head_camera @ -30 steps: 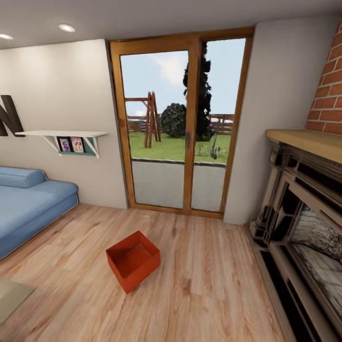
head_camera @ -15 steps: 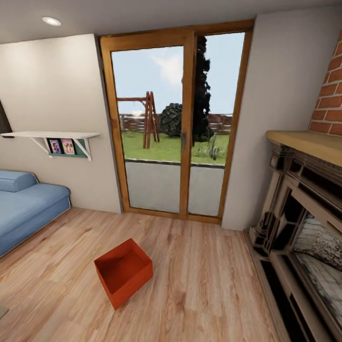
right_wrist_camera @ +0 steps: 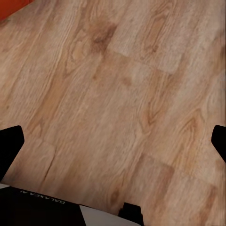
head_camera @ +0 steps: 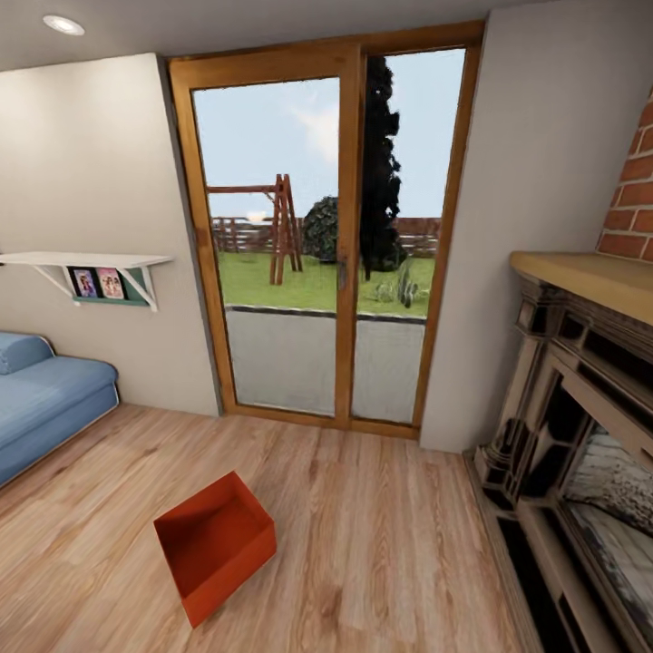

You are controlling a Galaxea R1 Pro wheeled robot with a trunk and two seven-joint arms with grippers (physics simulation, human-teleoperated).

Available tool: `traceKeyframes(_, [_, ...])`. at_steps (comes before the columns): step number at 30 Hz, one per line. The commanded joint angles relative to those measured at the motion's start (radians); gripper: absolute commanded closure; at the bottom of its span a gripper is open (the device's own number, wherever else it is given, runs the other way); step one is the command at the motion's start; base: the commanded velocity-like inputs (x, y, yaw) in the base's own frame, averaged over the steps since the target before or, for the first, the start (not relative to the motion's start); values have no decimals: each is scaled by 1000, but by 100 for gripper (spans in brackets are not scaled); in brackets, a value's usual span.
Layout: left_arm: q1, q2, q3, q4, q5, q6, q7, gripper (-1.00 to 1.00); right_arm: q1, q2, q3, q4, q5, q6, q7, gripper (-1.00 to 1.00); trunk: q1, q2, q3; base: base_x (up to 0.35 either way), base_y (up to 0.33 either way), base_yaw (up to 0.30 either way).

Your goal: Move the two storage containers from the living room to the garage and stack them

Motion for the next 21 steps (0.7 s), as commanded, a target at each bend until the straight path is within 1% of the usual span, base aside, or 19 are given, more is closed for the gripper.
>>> traceKeyframes(1, [-1, 0, 8, 1, 8, -1, -10, -100, -1, 0, -7, 0, 7, -3, 3, -100, 1, -1, -2, 318, -171, 0])
traceKeyframes(5, [-1, 0, 8, 1, 8, -1, -10, -100, 0, 0, -7, 1, 7, -3, 2, -100, 1, -1, -2, 318, -144, 0])
traceKeyframes(11, [-1, 0, 8, 1, 8, -1, -10, -100, -1, 0, -7, 1, 7, -3, 2, -100, 1, -1, -2, 322, -34, 23])
traceKeyframes(17, [-1, 0, 8, 1, 8, -1, -10, -100, 0, 0, -7, 1, 7, -3, 2, -100, 1, -1, -2, 324, -2, 94])
traceKeyframes(21, [-1, 0, 8, 1, 8, -1, -10, -100, -1, 0, -7, 1, 7, -3, 2, -100, 1, -1, -2, 324, 0, 154])
